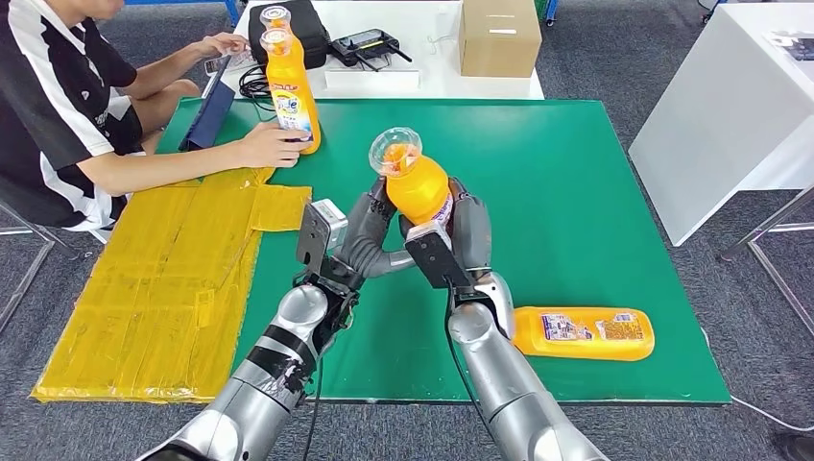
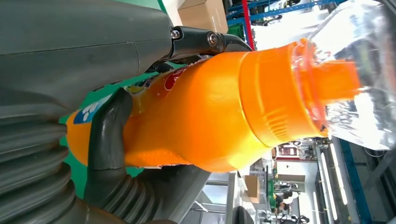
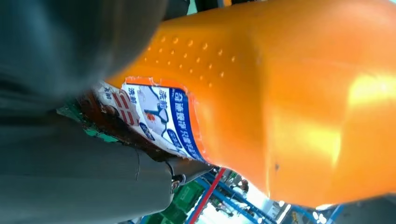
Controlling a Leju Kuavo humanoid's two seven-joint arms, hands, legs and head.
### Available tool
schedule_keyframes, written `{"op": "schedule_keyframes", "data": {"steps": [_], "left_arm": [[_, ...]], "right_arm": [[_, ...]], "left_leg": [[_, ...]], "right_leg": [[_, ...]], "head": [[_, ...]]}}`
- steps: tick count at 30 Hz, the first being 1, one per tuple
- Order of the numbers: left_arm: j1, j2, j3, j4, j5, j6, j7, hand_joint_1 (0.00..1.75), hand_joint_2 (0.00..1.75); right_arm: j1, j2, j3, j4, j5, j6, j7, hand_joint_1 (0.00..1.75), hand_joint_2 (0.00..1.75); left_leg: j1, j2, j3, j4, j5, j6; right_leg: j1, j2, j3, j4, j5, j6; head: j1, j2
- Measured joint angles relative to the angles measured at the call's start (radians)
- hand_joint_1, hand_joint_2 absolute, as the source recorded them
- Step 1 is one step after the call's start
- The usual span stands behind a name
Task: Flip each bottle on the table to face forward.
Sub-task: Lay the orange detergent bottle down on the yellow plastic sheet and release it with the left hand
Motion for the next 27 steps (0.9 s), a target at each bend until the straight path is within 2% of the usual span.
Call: {"op": "schedule_keyframes", "data": {"steps": [7, 21, 25, 27], "left_arm": [[-0.002, 0.0, 0.0, 0.007, -0.004, 0.012, -0.001, 0.0, 1.75], [-0.001, 0.0, 0.048, 0.022, -0.015, 0.104, -0.018, 0.0, 1.75], [0.006, 0.0, 0.073, 0.021, 0.008, 0.107, -0.015, 1.75, 1.75], [0.011, 0.0, 0.081, 0.018, 0.016, 0.112, -0.014, 1.75, 1.75]], "right_arm": [[0.0, 0.0, 0.031, 0.005, -0.004, 0.011, 0.002, 1.75, 1.75], [-0.014, -0.003, 0.271, 0.006, -0.049, -0.014, 0.106, 1.74, 1.75], [-0.027, -0.005, 0.324, 0.02, -0.06, -0.017, 0.126, 1.75, 1.75], [-0.035, -0.006, 0.342, 0.034, -0.069, -0.017, 0.128, 1.75, 1.75]], "left_leg": [[0.0, 0.0, 0.0, 0.0, 0.0, 0.0], [0.001, 0.001, 0.0, 0.0, 0.0, 0.0], [0.0, 0.0, 0.0, 0.0, 0.0, 0.0], [0.0, 0.001, 0.0, 0.0, 0.0, 0.0]], "right_leg": [[-0.001, 0.0, 0.0, 0.0, 0.0, 0.0], [0.0, 0.0, 0.0, 0.0, 0.0, 0.0], [0.0, 0.0, 0.0, 0.0, 0.0, 0.0], [0.0, 0.0, 0.0, 0.0, 0.0, 0.0]], "head": [[0.0, 0.0], [0.0, 0.0], [0.0, 0.0], [0.0, 0.0]]}}
